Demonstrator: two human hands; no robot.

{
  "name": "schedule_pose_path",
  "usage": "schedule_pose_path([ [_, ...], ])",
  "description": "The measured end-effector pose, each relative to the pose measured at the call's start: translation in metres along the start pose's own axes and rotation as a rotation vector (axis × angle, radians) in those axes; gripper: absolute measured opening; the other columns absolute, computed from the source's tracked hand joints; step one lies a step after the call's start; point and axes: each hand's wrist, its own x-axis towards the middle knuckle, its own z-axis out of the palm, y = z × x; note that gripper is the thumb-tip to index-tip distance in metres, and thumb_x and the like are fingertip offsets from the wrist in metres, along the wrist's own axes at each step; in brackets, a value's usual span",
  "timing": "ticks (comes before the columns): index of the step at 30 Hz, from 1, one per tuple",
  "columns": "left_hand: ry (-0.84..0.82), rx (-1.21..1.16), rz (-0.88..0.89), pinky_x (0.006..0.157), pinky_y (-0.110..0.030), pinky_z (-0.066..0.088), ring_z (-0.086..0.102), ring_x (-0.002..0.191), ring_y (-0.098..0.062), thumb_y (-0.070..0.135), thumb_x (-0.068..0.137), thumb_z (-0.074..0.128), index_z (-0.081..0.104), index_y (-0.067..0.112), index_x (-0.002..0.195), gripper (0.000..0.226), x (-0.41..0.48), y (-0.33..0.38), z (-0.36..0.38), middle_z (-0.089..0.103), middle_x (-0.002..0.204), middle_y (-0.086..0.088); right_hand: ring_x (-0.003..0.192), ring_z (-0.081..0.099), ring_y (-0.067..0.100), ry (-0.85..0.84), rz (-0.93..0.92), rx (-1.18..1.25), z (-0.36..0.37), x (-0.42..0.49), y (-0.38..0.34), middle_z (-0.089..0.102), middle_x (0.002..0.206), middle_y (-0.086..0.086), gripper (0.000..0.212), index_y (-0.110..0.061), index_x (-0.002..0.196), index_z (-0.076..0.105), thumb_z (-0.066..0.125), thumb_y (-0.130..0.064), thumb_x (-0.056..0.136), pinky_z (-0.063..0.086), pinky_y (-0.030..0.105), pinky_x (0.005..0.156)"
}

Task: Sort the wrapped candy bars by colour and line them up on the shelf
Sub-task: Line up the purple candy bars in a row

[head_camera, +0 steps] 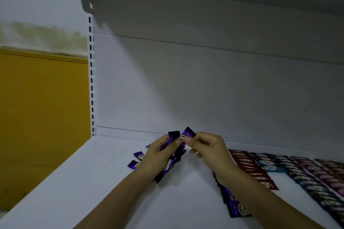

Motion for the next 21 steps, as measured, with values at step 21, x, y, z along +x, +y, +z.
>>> schedule_pose_path([
  [21,-0.093,0.282,0.122,0.068,-0.013,0.05,0.068,0.078,-0.004,0.016,0.09,0.065,0.073,0.031,0.084,0.018,-0.013,-0.02,0.014,0.074,0.083,0.007,0.075,0.072,0.024,-0.102,0.156,0.018,-0.085,-0.077,0.002,0.074,0.081,0.006,0.022,-0.011,0.094,0.06,0.073,-0.002,0.077,0.058,0.026,0.071],
])
